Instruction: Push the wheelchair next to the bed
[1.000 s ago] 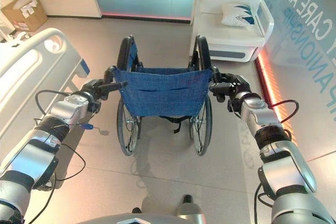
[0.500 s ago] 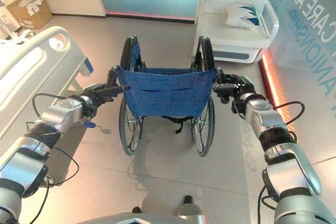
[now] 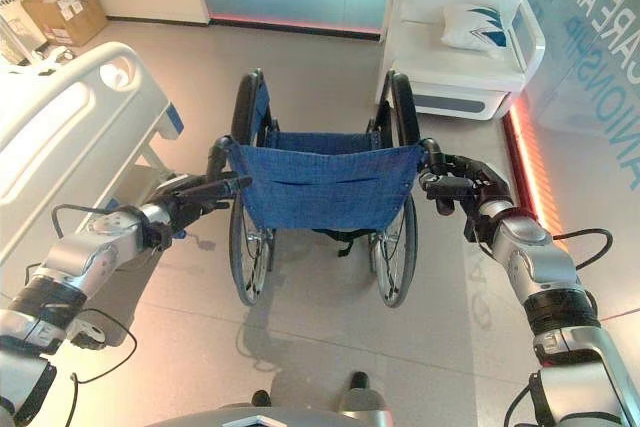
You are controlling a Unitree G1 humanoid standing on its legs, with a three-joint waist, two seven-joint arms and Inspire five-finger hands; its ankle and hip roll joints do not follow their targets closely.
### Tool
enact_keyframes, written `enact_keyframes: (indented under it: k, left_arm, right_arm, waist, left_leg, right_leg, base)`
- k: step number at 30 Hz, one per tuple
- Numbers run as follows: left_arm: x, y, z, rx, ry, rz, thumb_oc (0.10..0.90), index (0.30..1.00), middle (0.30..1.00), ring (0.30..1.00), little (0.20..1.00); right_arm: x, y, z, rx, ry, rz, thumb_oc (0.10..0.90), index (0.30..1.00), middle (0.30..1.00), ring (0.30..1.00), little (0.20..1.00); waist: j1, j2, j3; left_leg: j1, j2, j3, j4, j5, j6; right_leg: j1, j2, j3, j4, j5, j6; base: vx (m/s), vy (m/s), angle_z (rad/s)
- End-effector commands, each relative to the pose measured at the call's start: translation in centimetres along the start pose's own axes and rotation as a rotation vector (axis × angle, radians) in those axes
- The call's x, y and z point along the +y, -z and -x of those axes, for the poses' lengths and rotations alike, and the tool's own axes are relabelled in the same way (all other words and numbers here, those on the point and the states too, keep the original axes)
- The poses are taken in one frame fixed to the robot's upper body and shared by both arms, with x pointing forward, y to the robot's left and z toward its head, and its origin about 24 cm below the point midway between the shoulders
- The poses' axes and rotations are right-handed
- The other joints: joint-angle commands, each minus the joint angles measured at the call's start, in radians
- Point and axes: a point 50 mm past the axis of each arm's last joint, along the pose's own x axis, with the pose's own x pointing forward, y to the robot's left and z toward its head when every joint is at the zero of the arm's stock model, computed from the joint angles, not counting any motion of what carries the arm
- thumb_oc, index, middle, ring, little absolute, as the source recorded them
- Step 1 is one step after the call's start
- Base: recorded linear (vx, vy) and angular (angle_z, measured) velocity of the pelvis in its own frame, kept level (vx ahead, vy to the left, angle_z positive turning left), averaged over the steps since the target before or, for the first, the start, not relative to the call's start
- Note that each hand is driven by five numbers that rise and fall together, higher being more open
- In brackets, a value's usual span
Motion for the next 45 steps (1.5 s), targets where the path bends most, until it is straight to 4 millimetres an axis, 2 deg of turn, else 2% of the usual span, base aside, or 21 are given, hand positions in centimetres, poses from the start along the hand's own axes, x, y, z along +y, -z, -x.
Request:
enact_keyframes:
  k: [1, 5, 11, 21, 30, 33, 38, 45]
  left_arm:
    - [-0.9, -11.2, 2.4, -0.493, 0.074, -0.116, 0.8, 0.9, 0.9, 0.9, 0.9]
    - [-0.3, -11.0, 2.2, -0.483, 0.016, -0.109, 0.8, 0.9, 0.9, 0.9, 0.9]
    - [1.8, -9.0, 1.5, -0.411, -0.138, -0.047, 0.8, 0.9, 0.9, 0.9, 0.9]
    - [5.5, -5.8, 1.2, -0.289, -0.443, -0.144, 0.8, 0.9, 0.9, 0.9, 0.9]
    - [6.2, -4.2, 0.5, -0.194, -0.61, -0.257, 0.8, 0.9, 0.9, 0.9, 0.9]
    - [6.3, -3.5, 0.5, -0.189, -0.631, -0.228, 0.8, 0.9, 0.9, 0.9, 0.9]
    - [5.7, -2.7, 0.2, -0.196, -0.638, -0.182, 0.8, 0.9, 0.9, 0.9, 0.9]
    - [4.1, -2.6, -0.1, -0.256, -0.602, -0.142, 0.8, 0.9, 0.9, 0.9, 0.9]
  right_arm:
    - [8.9, -7.3, 1.7, -0.387, -0.602, 0.049, 0.4, 0.3, 0.3, 0.3, 0.3]
    - [9.2, -7.4, 1.8, -0.39, -0.622, 0.062, 0.4, 0.3, 0.3, 0.3, 0.3]
    - [9.7, -7.6, 1.8, -0.388, -0.629, 0.08, 0.4, 0.3, 0.3, 0.3, 0.3]
    - [10.2, -7.5, 1.2, -0.373, -0.621, 0.067, 0.4, 0.3, 0.3, 0.3, 0.3]
    - [10.8, -7.2, 0.9, -0.369, -0.635, 0.062, 0.4, 0.3, 0.3, 0.3, 0.3]
    - [10.8, -7.0, 0.9, -0.368, -0.635, 0.049, 0.4, 0.3, 0.3, 0.3, 0.3]
    - [10.7, -6.5, 0.8, -0.358, -0.627, 0.041, 0.4, 0.3, 0.3, 0.3, 0.3]
    - [10.8, -6.0, 0.8, -0.352, -0.617, 0.033, 0.4, 0.3, 0.3, 0.3, 0.3]
  waist:
    - [0.029, -0.016, -0.084]
    - [0.028, -0.017, -0.085]
    - [0.025, -0.02, -0.088]
    - [0.029, -0.026, -0.09]
    - [0.024, -0.031, -0.089]
    - [0.024, -0.033, -0.089]
    - [0.026, -0.037, -0.088]
    - [0.033, -0.041, -0.083]
  left_leg:
    - [-0.038, -0.112, 0.014, 0.019, -0.039, 0.052]
    - [-0.037, -0.109, 0.017, 0.016, -0.037, 0.05]
    - [-0.041, -0.109, 0.028, 0.018, -0.036, 0.049]
    - [-0.049, -0.111, 0.027, 0.029, -0.04, 0.049]
    - [-0.054, -0.111, 0.028, 0.033, -0.042, 0.05]
    - [-0.053, -0.111, 0.029, 0.035, -0.043, 0.049]
    - [-0.053, -0.109, 0.029, 0.038, -0.044, 0.049]
    - [-0.052, -0.109, 0.023, 0.036, -0.044, 0.048]
  right_leg:
    - [-0.018, 0.033, 0.017, 0.118, -0.093, 0.001]
    - [-0.017, 0.033, 0.016, 0.114, -0.091, 0.003]
    - [-0.021, 0.033, 0.017, 0.109, -0.088, 0.004]
    - [-0.02, 0.037, 0.023, 0.097, -0.084, 0.0]
    - [-0.022, 0.041, 0.026, 0.097, -0.087, -0.003]
    - [-0.02, 0.043, 0.027, 0.096, -0.088, -0.004]
    - [-0.016, 0.045, 0.024, 0.094, -0.088, -0.007]
    - [-0.012, 0.046, 0.019, 0.092, -0.089, -0.009]
  base:
    - [-0.04, -0.002, -0.03]
    - [-0.04, 0.001, 0.0]
    - [-0.03, -0.001, -0.01]
    - [0.0, 0.0, 0.0]
    - [0.0, 0.0, 0.0]
    - [-0.01, -0.011, -0.02]
    - [0.0, 0.0, 0.0]
    - [0.0, 0.0, 0.0]
